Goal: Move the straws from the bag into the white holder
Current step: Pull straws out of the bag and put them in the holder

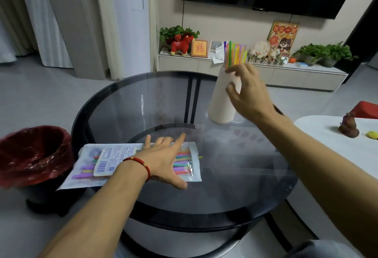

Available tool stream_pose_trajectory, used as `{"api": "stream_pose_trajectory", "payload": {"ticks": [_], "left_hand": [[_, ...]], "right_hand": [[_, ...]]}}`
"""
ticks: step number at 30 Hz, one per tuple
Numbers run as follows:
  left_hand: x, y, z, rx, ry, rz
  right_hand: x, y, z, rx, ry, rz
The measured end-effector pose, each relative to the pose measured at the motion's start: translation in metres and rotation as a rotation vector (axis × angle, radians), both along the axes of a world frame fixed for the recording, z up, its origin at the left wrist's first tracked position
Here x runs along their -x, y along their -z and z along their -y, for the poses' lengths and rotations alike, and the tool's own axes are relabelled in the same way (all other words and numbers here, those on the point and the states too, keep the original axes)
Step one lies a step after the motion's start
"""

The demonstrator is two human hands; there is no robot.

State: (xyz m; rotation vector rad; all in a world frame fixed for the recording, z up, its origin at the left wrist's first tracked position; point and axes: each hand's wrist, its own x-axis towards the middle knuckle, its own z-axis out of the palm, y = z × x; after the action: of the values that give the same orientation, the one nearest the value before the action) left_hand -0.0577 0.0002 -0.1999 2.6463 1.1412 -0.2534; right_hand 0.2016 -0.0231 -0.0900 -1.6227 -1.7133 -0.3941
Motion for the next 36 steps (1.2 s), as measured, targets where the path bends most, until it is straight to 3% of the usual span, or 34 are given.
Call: {"api": "stream_pose_trajectory", "payload": {"ticks": [4, 9, 15, 21, 26, 31, 36], "left_hand": [[-0.004, -0.005, 0.004, -0.039, -0.016, 0.023], [-0.008, -0.008, 0.003, -0.114, -0.015, 0.052], [-0.019, -0.008, 0.004, -0.235, 0.022, 0.032], [-0.030, -0.015, 0.017, -0.605, 0.098, -0.092], [-0.033, -0.018, 0.024, -0.810, 0.195, -0.130], [-0.030, -0.018, 0.026, -0.777, 0.198, -0.046], [-0.026, -0.007, 0.023, -0.618, 0.122, -0.036]], "right_hand": [[0.013, 0.080, 0.041, 0.370, -0.065, -0.122], [0.023, 0.132, 0.060, 0.533, -0.079, -0.392], [0.025, 0.135, 0.066, 0.530, -0.179, -0.505], [0.026, 0.135, 0.071, 0.516, -0.282, -0.569], [0.030, 0.135, 0.075, 0.501, -0.344, -0.767], [0.040, 0.135, 0.075, 0.550, -0.413, -0.824], [0.038, 0.141, 0.070, 0.444, -0.308, -0.610]]}}
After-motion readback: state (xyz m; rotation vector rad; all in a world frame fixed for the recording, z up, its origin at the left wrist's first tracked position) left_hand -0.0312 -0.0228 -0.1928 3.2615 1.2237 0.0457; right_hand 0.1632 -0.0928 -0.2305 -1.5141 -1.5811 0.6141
